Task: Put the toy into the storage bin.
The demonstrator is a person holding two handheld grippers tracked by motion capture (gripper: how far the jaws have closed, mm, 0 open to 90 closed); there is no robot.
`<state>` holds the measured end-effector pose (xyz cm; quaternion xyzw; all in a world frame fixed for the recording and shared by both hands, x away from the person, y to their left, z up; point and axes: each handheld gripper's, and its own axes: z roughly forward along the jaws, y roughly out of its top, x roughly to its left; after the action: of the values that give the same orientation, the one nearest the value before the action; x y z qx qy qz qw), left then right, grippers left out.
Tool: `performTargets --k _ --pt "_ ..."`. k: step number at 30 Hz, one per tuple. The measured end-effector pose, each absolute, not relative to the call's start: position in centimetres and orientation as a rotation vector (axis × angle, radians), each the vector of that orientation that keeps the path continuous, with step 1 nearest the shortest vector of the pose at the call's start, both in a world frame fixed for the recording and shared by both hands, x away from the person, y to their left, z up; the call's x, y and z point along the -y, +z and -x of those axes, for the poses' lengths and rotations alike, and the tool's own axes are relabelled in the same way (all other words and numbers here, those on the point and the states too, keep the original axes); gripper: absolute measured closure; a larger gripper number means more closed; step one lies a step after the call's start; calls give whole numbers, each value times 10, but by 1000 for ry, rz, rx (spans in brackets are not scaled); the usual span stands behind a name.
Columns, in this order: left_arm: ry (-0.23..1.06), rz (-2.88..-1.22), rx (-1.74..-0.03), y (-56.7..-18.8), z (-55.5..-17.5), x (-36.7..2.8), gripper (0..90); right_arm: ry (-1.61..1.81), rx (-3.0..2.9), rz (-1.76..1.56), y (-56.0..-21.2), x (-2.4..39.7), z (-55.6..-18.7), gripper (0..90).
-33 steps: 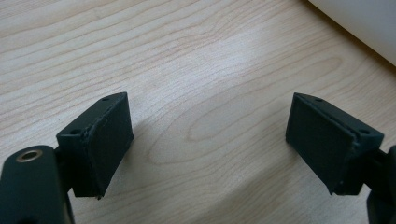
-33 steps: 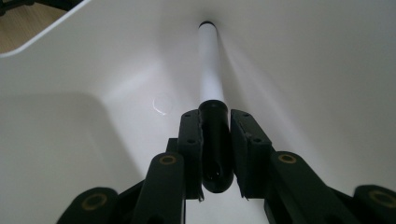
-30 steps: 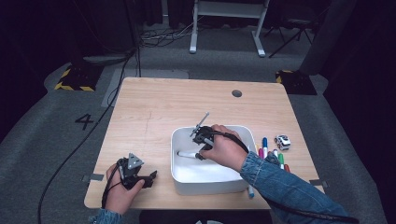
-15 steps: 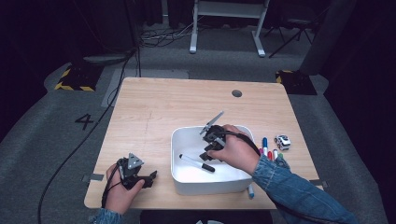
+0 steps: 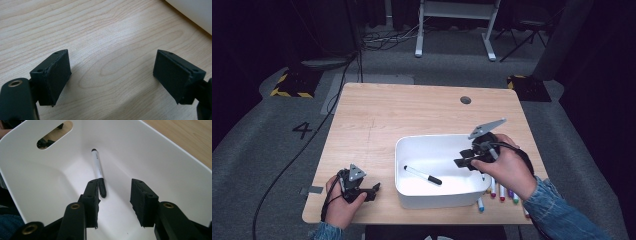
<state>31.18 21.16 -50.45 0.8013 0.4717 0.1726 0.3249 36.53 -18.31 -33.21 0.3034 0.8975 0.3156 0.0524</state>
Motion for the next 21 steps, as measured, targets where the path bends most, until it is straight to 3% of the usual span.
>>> performTargets --k 13,21 --pt "448 -2099 -1234 -505 -312 -212 146 1097 -2531 -1083 -322 273 -331 582" --pt "452 -2097 -1234 -505 -312 -212 145 1041 -2418 -1238 -337 331 -310 567"
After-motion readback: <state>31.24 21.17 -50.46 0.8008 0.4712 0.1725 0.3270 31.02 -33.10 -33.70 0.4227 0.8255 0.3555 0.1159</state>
